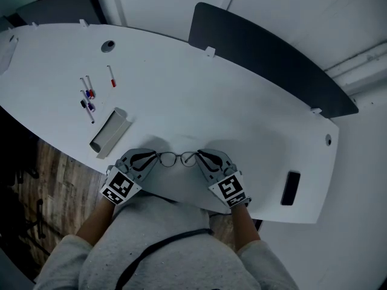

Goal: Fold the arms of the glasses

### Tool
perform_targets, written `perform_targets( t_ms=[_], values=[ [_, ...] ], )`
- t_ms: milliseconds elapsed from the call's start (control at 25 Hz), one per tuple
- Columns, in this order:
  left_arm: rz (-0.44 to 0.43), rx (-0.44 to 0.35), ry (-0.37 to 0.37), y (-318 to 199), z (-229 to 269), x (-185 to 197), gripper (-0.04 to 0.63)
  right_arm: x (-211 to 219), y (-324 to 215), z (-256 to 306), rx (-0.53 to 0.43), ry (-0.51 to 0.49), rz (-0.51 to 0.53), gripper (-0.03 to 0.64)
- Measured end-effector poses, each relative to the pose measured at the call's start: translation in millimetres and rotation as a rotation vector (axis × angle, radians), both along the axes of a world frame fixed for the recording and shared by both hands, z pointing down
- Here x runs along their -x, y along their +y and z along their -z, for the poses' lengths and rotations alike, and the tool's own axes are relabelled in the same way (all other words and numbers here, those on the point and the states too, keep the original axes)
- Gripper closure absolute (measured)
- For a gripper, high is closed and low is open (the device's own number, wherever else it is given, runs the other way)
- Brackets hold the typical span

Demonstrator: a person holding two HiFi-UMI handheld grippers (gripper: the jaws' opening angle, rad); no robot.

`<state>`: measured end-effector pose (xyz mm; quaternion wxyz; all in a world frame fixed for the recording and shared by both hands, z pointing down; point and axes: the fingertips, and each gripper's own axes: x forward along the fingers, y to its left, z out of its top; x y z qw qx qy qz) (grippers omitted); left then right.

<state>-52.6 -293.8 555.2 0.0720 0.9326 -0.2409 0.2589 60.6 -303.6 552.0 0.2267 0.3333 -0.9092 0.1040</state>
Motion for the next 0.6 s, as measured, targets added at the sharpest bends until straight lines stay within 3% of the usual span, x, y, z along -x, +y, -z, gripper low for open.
perform_targets(
  t_ms=[200,440,600],
  values=[
    [-0.021,0.0,0.001,4,-1,-5,0.557,0,-2,-3,-0.147,0.236,-0.01,0.581],
    [-0.043,0.003,0.004,7,2,-7,0.557,19,6,-22,-0.306,0.635,0.213,0.581],
    [-0.055,0.007,0.002,5,3,-5,0.558,30,8,-34,-0.381,0.822,0.33,0.581]
  ],
)
